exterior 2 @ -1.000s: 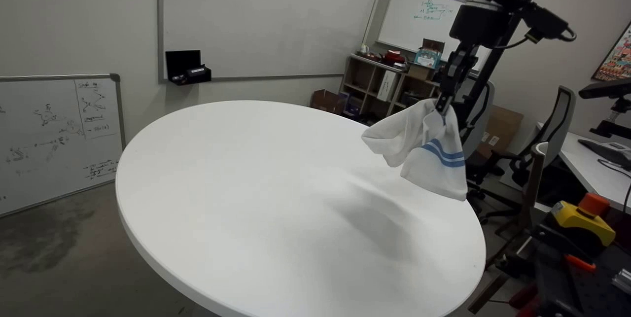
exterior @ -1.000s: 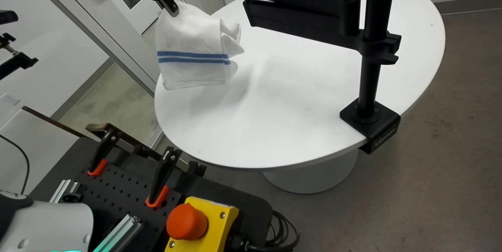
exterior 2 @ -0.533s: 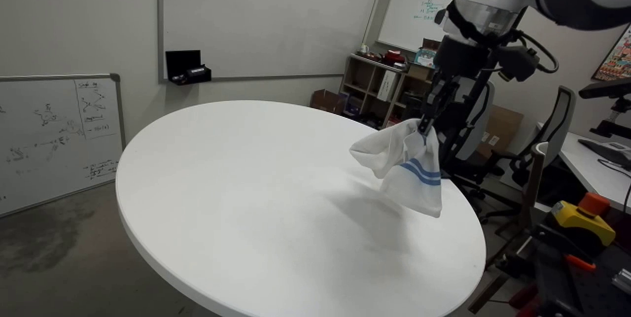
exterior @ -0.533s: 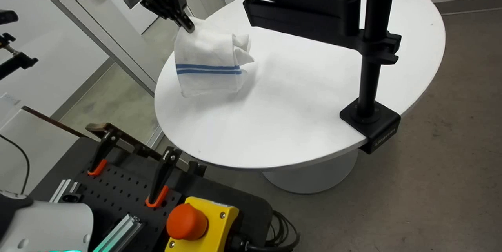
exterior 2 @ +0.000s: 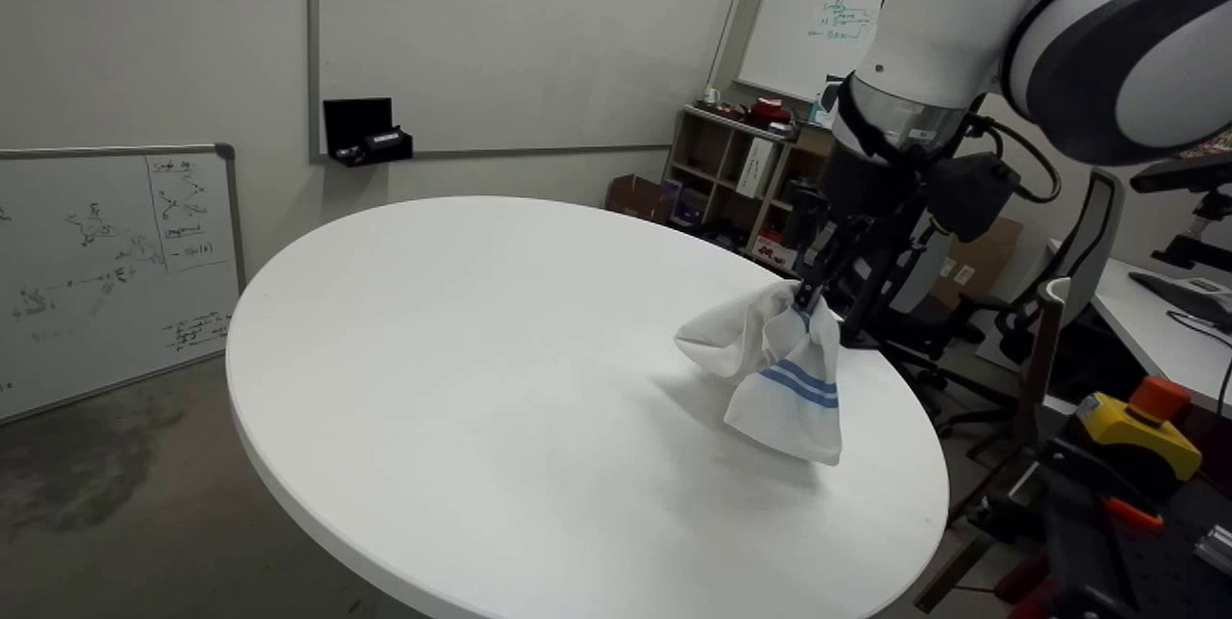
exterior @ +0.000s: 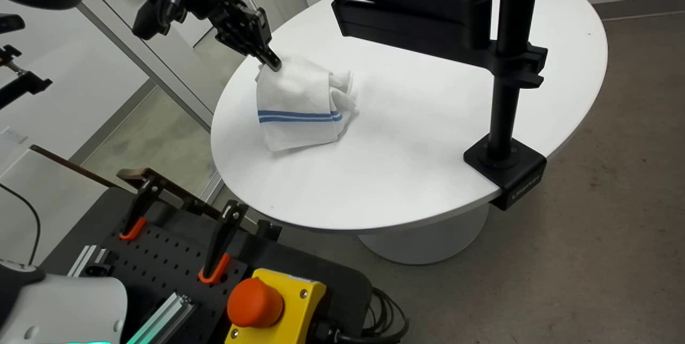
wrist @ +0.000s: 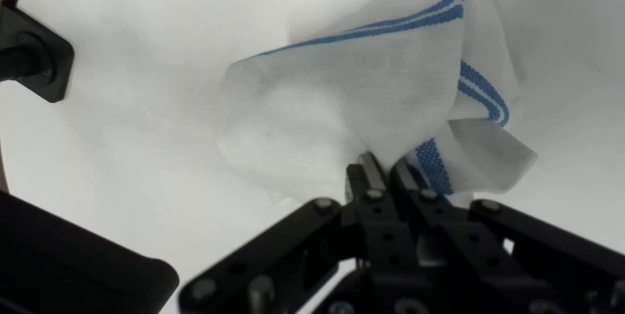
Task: Pick the cloth and put it on the table
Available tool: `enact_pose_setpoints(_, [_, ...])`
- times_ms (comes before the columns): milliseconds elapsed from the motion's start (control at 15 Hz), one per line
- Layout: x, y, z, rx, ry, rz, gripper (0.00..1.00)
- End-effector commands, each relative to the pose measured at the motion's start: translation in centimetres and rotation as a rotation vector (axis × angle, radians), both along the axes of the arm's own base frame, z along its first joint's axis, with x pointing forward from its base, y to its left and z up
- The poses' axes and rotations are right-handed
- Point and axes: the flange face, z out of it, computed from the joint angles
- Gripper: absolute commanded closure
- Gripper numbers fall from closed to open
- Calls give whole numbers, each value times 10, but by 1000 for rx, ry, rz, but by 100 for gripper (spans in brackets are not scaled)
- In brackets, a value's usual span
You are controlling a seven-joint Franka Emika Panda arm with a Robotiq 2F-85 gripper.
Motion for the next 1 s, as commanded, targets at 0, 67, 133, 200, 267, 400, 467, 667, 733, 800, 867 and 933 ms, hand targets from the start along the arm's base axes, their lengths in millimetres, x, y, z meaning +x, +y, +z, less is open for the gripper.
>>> enact_pose_setpoints(0, [10,3,-23,-19,-5,-28,98])
enact_pose_setpoints(67, [13,3,-30,-26,-5,-30,98])
enact_pose_setpoints(133, [14,4,-36,-31,-1,-37,98])
enact_pose_setpoints(200, [15,4,-41,-35,1,-44,98])
enact_pose_setpoints(267, [17,4,-45,-37,2,-51,98])
enact_pose_setpoints(400, [20,3,-54,-42,5,-61,98])
enact_pose_setpoints(467, [22,2,-58,-47,5,-65,98])
enact_pose_setpoints(667, [28,-1,-71,-60,10,-73,98])
enact_pose_setpoints(733, [29,-1,-73,-63,9,-74,98])
enact_pose_setpoints(800, [30,-2,-76,-66,10,-76,98])
enact_pose_setpoints(867, [32,-2,-78,-67,10,-77,98])
enact_pose_setpoints(933, [33,-3,-80,-70,8,-79,68])
